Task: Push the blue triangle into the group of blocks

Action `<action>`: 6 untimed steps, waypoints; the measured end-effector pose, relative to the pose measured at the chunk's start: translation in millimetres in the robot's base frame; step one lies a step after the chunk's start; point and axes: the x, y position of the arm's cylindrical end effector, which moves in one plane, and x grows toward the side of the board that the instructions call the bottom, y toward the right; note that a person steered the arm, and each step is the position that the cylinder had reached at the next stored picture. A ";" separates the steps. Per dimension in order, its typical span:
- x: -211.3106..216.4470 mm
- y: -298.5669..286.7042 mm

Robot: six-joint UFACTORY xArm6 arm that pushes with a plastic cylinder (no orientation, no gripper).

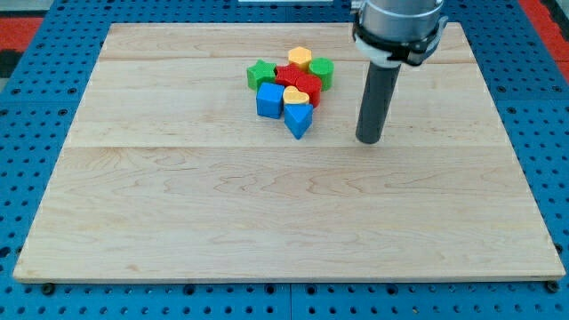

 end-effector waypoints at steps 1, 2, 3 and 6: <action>13.8 -10.1; 9.1 -31.2; -5.0 -46.6; -40.3 -76.4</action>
